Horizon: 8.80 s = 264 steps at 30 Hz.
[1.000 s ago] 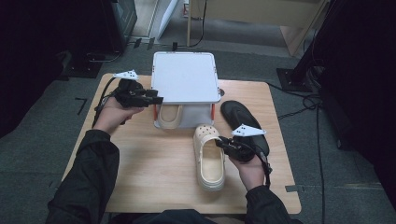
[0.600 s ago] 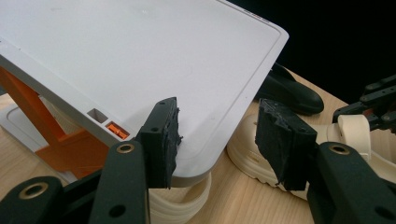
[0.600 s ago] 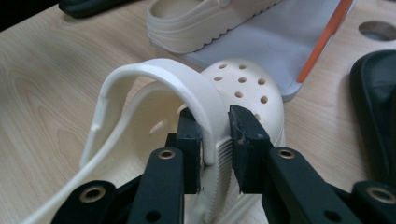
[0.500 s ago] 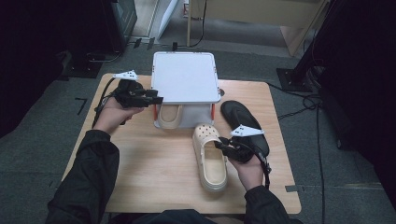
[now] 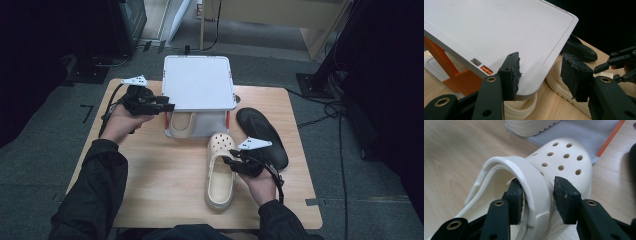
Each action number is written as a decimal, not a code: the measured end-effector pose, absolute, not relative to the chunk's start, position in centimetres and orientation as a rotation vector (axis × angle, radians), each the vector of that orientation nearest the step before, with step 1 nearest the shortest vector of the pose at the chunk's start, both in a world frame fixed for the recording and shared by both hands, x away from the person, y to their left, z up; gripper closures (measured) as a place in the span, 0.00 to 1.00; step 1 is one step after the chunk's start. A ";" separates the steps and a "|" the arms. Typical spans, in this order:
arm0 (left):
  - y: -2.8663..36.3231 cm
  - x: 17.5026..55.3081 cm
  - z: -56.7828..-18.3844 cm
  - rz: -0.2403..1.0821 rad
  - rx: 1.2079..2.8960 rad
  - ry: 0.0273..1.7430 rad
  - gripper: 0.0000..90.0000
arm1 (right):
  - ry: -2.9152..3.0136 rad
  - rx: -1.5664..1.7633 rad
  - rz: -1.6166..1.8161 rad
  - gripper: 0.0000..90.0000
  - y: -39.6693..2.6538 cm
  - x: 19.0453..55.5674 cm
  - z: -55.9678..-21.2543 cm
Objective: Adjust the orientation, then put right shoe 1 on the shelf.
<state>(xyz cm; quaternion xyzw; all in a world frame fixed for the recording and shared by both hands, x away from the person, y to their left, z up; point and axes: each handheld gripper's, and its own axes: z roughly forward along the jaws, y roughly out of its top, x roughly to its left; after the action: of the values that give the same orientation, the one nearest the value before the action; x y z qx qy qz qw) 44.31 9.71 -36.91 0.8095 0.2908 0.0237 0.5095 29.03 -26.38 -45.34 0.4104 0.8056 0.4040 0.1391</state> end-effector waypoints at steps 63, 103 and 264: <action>9.7 44.0 -36.9 0.068 1.947 0.708 0.55 | 2.239 1.130 1.195 0.59 -25.1 32.5 -43.5; 9.6 44.6 -36.4 0.090 1.988 0.735 0.65 | 2.573 1.140 1.173 0.82 -22.4 23.1 -48.4; 9.5 44.6 -36.6 0.120 1.993 0.715 0.73 | 2.363 1.159 1.108 0.89 -20.3 31.1 -48.7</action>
<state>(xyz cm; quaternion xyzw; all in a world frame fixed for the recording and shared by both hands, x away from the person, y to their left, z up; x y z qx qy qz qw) 44.59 9.55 -36.61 0.8201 0.2941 0.0494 0.4884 31.10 -20.33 -48.72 0.4016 0.8192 0.3840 0.1424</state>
